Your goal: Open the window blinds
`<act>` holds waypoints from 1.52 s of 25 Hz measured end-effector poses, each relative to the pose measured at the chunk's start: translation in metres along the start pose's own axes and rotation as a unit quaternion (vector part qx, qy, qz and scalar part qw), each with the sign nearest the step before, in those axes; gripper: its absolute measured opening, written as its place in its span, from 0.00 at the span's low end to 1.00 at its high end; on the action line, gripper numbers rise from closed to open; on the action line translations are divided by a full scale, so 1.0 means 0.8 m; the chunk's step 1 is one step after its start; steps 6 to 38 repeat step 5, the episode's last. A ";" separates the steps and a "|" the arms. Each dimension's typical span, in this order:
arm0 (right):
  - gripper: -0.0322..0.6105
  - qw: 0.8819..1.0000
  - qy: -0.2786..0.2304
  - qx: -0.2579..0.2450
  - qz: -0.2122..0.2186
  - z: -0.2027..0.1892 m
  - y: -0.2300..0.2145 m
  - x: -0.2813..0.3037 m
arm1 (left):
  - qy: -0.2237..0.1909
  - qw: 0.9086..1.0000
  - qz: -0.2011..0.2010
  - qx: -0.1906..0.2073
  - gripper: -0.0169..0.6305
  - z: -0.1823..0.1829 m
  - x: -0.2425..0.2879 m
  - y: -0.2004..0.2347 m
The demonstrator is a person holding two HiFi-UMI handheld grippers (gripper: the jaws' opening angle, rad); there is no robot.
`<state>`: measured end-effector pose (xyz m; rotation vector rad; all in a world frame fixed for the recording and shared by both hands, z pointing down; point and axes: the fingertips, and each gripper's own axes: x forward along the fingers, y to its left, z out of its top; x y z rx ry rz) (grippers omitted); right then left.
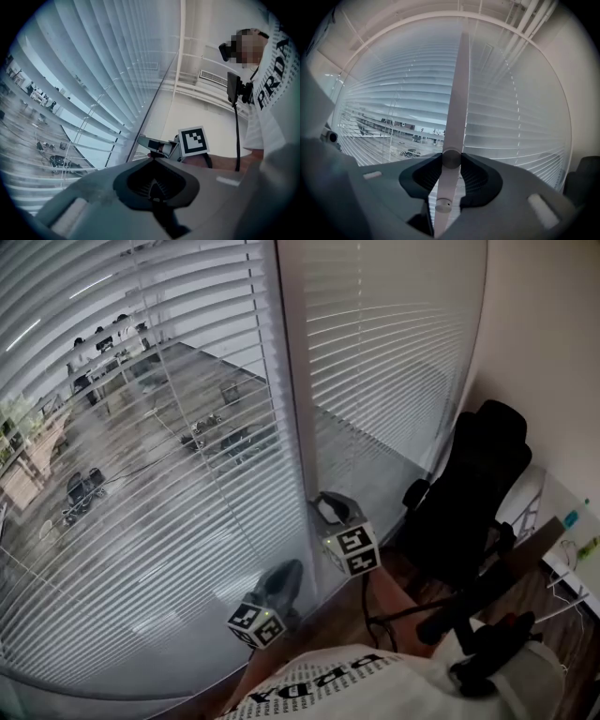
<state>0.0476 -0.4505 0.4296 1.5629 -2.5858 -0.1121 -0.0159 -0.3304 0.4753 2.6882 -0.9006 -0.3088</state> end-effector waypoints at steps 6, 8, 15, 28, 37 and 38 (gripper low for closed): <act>0.24 1.000 0.000 -0.005 -0.002 0.001 -0.002 0.001 | 0.001 1.000 -0.001 0.000 0.02 -0.002 0.002 -0.001; 0.24 1.000 0.000 -0.005 -0.002 0.001 -0.002 0.001 | 0.001 1.000 -0.001 0.000 0.02 -0.002 0.002 -0.001; 0.24 1.000 0.000 -0.005 -0.002 0.001 -0.002 0.001 | 0.001 1.000 -0.001 0.000 0.02 -0.002 0.002 -0.001; 0.24 1.000 0.000 -0.005 -0.002 0.001 -0.002 0.001 | 0.001 1.000 -0.001 0.000 0.02 -0.002 0.002 -0.001; 0.24 1.000 0.000 -0.005 -0.002 0.001 -0.002 0.001 | 0.001 1.000 -0.001 0.000 0.02 -0.002 0.002 -0.001; 0.24 1.000 0.000 -0.005 -0.002 0.001 -0.002 0.001 | 0.001 1.000 -0.001 0.000 0.02 -0.002 0.002 -0.001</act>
